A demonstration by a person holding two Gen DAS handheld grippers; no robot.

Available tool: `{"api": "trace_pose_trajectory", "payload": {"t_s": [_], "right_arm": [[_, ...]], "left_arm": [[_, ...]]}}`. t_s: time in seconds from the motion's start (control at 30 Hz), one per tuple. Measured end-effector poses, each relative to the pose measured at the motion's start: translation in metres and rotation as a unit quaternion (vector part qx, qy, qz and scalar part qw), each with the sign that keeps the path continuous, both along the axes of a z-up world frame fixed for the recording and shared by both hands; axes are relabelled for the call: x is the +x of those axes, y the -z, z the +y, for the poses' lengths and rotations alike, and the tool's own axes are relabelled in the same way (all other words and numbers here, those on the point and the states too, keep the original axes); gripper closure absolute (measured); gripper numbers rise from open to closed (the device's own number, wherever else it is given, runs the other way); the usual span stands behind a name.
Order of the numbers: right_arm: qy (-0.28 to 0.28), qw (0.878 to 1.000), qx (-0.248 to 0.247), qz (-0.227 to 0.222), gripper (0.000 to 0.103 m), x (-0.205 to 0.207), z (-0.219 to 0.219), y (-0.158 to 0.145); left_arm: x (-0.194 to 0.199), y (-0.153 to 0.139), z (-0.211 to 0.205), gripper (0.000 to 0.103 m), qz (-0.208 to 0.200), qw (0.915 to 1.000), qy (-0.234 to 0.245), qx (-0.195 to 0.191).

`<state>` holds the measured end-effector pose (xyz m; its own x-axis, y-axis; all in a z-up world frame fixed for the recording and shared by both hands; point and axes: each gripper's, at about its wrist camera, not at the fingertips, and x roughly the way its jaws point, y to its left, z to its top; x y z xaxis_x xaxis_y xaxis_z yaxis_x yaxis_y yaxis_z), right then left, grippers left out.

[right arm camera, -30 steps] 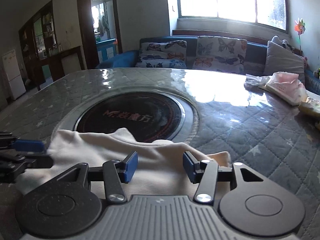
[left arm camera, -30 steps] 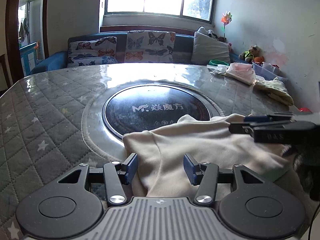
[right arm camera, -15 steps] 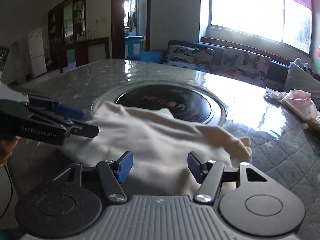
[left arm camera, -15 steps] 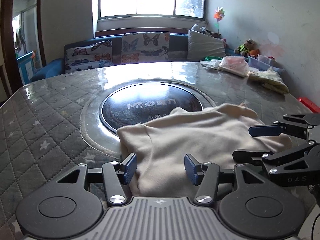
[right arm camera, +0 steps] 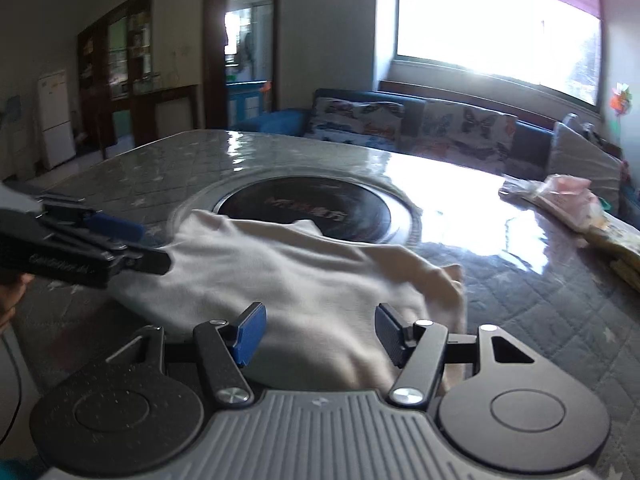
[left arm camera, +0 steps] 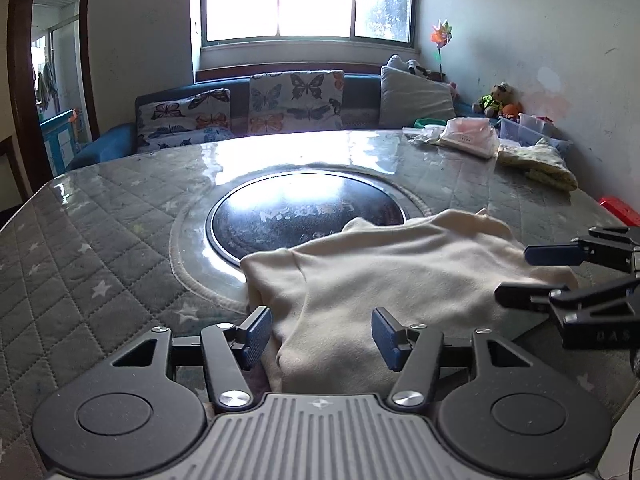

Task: Fold clothes
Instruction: 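Press and smooth the folded sweatshirt flat with both grippers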

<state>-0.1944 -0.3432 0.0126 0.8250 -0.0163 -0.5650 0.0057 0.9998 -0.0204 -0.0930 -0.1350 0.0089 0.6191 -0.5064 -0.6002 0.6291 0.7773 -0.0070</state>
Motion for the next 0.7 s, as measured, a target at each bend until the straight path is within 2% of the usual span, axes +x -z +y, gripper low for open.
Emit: {"api": "trace_pose_trajectory", "payload": {"t_s": [0.07, 0.17, 0.3, 0.37, 0.5, 0.7], "right_arm": [[0.021, 1.000, -0.003, 0.014, 0.048, 0.001, -0.006, 0.007], [0.022, 1.000, 0.003, 0.022, 0.048, -0.007, -0.012, 0.014], [0.019, 1.000, 0.003, 0.017, 0.048, -0.013, -0.013, 0.005], [0.028, 1.000, 0.010, 0.000, 0.048, -0.014, -0.016, -0.005], [0.046, 0.999, -0.008, 0.020, 0.048, -0.009, -0.020, 0.004], [0.036, 0.999, -0.001, 0.007, 0.047, -0.008, -0.018, -0.003]], "left_arm": [[0.002, 0.005, 0.001, 0.044, 0.006, 1.0000, -0.004, 0.005], [0.003, 0.011, 0.006, 0.042, 0.016, 0.9998, -0.009, 0.007], [0.003, 0.006, 0.010, 0.042, 0.013, 0.9999, -0.011, 0.003], [0.003, 0.006, 0.010, 0.042, 0.010, 0.9999, -0.012, 0.004], [0.005, 0.010, 0.011, 0.041, 0.018, 0.9997, -0.014, 0.007], [0.008, 0.004, 0.013, 0.042, 0.030, 0.9993, -0.020, 0.000]]}}
